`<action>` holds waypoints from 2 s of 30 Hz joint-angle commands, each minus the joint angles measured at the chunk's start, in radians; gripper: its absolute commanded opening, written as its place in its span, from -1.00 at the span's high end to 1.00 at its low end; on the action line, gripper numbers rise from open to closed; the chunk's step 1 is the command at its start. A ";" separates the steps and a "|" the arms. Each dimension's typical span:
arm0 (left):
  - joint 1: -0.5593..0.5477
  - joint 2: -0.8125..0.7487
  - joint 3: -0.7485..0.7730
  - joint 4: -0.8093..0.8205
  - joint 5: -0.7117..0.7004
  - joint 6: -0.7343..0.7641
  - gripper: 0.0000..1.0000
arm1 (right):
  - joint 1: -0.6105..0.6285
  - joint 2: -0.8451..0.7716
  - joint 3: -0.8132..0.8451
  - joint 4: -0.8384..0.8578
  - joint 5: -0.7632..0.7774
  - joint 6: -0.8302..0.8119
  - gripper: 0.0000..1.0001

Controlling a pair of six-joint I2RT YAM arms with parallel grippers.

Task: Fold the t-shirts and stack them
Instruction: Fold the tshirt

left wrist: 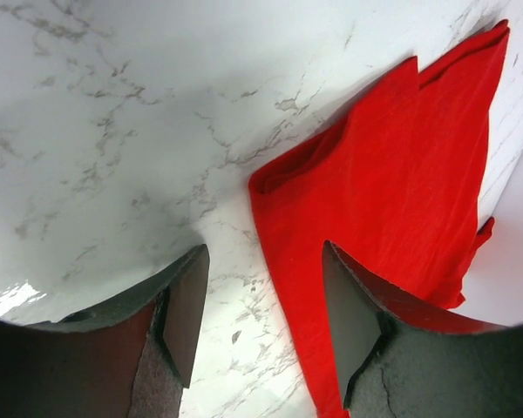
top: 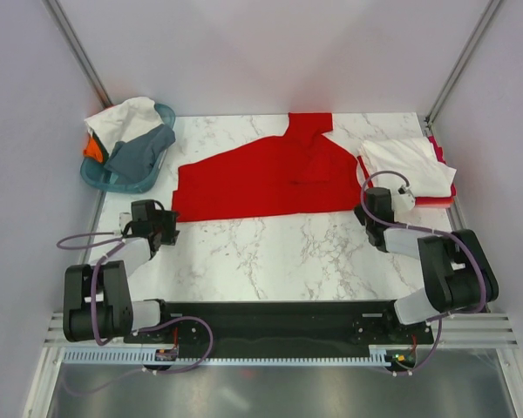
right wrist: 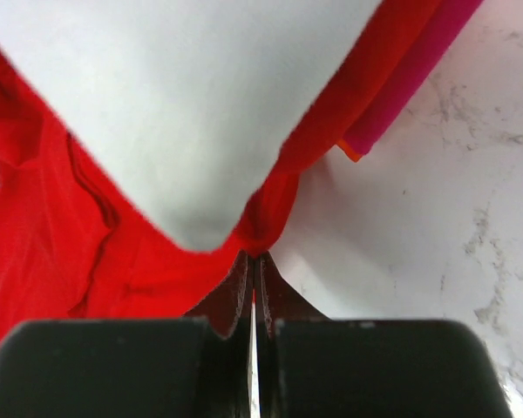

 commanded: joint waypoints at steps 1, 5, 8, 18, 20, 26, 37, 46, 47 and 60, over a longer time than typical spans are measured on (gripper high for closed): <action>0.002 0.035 -0.009 0.070 -0.046 0.025 -0.24 | 0.003 -0.064 -0.036 0.015 0.046 0.002 1.00; 0.002 0.092 -0.006 0.139 -0.030 0.019 -0.09 | 0.006 -0.076 -0.053 0.025 0.027 0.005 1.00; -0.004 0.135 0.006 0.151 -0.010 0.016 0.02 | 0.011 -0.075 -0.059 0.029 0.020 0.010 1.00; -0.022 0.161 0.018 0.133 -0.049 0.011 0.54 | 0.028 -0.104 -0.054 0.023 0.024 0.014 1.00; -0.028 0.160 0.024 0.123 -0.060 0.010 0.71 | 0.028 -0.111 -0.054 0.019 0.027 0.014 1.00; -0.028 0.143 0.076 0.038 -0.072 0.047 0.95 | 0.034 -0.137 -0.033 -0.059 0.040 0.007 1.00; -0.022 0.026 0.270 -0.148 -0.025 0.079 0.95 | 0.052 -0.278 0.133 -0.271 0.083 0.008 1.00; 0.019 -0.121 0.510 -0.301 -0.005 0.119 0.95 | 0.057 -0.404 0.430 -0.438 0.073 -0.061 1.00; 0.024 -0.135 0.541 -0.343 -0.003 0.126 0.95 | 0.057 -0.412 0.464 -0.451 0.067 -0.074 1.00; 0.031 -0.351 0.871 -0.495 0.067 0.122 0.95 | 0.057 -0.582 0.837 -0.508 -0.032 -0.193 1.00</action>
